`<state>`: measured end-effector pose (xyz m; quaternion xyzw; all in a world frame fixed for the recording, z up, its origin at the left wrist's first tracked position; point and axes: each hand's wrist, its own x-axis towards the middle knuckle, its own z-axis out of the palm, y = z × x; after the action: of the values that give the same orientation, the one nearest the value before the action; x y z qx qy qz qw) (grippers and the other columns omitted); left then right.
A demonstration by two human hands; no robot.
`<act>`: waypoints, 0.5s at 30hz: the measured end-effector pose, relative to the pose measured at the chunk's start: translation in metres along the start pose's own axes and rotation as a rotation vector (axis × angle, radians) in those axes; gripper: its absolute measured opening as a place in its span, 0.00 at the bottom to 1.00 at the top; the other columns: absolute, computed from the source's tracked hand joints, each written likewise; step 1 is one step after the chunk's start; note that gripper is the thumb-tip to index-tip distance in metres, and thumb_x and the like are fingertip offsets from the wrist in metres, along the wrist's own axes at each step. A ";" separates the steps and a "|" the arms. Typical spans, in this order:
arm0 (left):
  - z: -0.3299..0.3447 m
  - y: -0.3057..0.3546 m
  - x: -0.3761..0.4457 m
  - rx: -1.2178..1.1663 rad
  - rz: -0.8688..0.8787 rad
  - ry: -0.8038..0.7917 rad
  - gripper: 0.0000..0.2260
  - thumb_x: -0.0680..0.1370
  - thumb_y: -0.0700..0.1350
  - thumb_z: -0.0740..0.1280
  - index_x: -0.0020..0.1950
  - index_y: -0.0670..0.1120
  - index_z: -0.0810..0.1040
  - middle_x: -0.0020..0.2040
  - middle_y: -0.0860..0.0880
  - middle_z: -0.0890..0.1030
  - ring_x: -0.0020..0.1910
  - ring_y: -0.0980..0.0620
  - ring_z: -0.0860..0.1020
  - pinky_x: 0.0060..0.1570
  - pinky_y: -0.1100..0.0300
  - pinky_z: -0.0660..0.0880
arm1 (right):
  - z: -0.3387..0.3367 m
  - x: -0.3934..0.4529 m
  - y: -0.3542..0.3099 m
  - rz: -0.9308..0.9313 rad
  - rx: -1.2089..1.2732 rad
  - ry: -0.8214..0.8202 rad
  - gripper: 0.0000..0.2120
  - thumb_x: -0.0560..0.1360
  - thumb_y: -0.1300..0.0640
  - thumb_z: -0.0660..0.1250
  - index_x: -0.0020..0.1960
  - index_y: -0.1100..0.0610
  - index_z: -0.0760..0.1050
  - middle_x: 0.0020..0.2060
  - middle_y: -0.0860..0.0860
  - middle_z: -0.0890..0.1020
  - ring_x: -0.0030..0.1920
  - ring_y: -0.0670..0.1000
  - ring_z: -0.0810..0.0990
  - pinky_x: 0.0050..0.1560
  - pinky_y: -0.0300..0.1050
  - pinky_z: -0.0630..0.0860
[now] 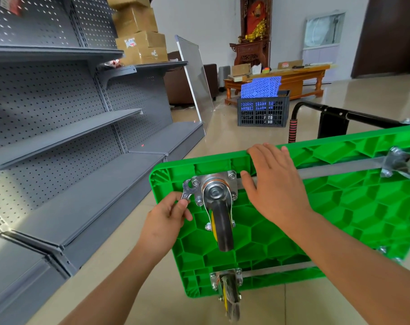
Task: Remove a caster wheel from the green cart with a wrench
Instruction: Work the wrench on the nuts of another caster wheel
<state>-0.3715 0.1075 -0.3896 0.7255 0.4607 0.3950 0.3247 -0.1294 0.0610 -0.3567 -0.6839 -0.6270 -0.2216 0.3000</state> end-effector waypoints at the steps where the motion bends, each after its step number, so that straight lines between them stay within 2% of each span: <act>1: 0.000 -0.002 0.000 -0.008 0.019 -0.005 0.13 0.85 0.46 0.60 0.42 0.50 0.77 0.31 0.48 0.78 0.30 0.49 0.69 0.30 0.60 0.68 | 0.000 0.000 0.000 0.000 0.002 0.004 0.25 0.80 0.47 0.59 0.73 0.59 0.68 0.70 0.55 0.74 0.74 0.58 0.67 0.79 0.59 0.55; 3: -0.001 -0.004 -0.001 -0.012 0.023 -0.012 0.11 0.85 0.45 0.60 0.44 0.52 0.76 0.34 0.45 0.79 0.31 0.47 0.68 0.32 0.59 0.67 | 0.000 -0.001 -0.001 -0.001 0.009 0.012 0.24 0.80 0.48 0.59 0.72 0.59 0.68 0.70 0.55 0.74 0.74 0.58 0.67 0.79 0.59 0.56; 5: 0.000 -0.004 -0.002 -0.034 0.018 -0.019 0.11 0.85 0.44 0.60 0.46 0.52 0.77 0.36 0.47 0.80 0.31 0.46 0.68 0.30 0.55 0.68 | -0.001 -0.001 0.000 0.002 0.010 0.007 0.24 0.80 0.48 0.60 0.72 0.59 0.68 0.70 0.55 0.73 0.74 0.58 0.67 0.79 0.59 0.55; 7: 0.000 -0.002 -0.003 -0.080 0.023 -0.032 0.10 0.85 0.43 0.60 0.48 0.51 0.79 0.37 0.47 0.82 0.32 0.46 0.69 0.33 0.51 0.70 | -0.001 -0.001 -0.001 0.003 0.011 0.007 0.24 0.80 0.48 0.61 0.72 0.58 0.68 0.70 0.54 0.73 0.74 0.58 0.67 0.79 0.58 0.55; 11: 0.003 0.002 -0.003 -0.149 -0.003 -0.034 0.08 0.85 0.39 0.61 0.54 0.48 0.79 0.37 0.48 0.82 0.31 0.52 0.71 0.34 0.59 0.72 | -0.002 -0.001 -0.001 0.001 0.013 0.000 0.24 0.80 0.48 0.60 0.73 0.58 0.68 0.70 0.54 0.73 0.74 0.57 0.66 0.79 0.58 0.54; 13: 0.005 0.002 -0.002 -0.154 -0.023 -0.016 0.08 0.85 0.39 0.61 0.54 0.46 0.79 0.37 0.45 0.83 0.30 0.53 0.73 0.33 0.63 0.73 | -0.002 0.000 -0.001 0.002 0.014 -0.003 0.24 0.81 0.48 0.60 0.73 0.58 0.68 0.71 0.54 0.73 0.75 0.57 0.66 0.79 0.58 0.54; 15: 0.009 0.002 0.000 -0.158 -0.051 0.003 0.07 0.85 0.39 0.61 0.52 0.44 0.78 0.38 0.42 0.83 0.30 0.52 0.76 0.33 0.62 0.75 | -0.002 0.000 -0.001 0.001 0.016 0.000 0.24 0.81 0.48 0.60 0.73 0.58 0.68 0.71 0.54 0.73 0.75 0.57 0.66 0.79 0.58 0.54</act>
<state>-0.3630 0.1059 -0.3925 0.6849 0.4469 0.4229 0.3902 -0.1299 0.0594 -0.3554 -0.6818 -0.6283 -0.2164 0.3057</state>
